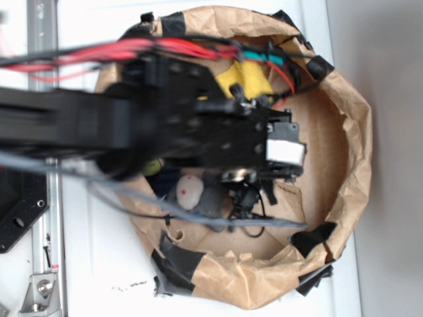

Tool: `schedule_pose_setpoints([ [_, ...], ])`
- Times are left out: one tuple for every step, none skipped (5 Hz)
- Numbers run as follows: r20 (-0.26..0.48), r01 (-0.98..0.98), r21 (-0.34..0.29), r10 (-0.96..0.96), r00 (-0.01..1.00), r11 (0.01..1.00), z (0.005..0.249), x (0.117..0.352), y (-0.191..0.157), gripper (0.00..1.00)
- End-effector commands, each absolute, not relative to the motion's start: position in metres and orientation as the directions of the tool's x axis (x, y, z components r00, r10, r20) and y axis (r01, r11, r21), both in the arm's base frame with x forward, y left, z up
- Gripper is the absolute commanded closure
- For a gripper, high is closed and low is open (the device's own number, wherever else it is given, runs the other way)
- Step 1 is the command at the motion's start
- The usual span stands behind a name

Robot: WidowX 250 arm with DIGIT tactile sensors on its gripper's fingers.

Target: Grab the blue ball.

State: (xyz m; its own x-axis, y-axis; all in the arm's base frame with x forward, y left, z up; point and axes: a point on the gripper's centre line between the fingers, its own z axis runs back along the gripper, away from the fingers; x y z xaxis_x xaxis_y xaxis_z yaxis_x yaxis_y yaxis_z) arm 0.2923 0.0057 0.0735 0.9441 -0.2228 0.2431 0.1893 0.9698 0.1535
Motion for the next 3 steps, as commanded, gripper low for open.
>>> schedule_pose_setpoints([
  [0.244,-0.186,0.045,0.169,0.955,0.982,0.190,0.262,0.011,1.00],
  [0.194,-0.231,-0.001,0.226,0.955,0.973,0.200,0.256,0.001,1.00],
  [0.200,-0.249,0.016,0.241,0.950,0.968,0.193,0.253,-0.005,1.00],
])
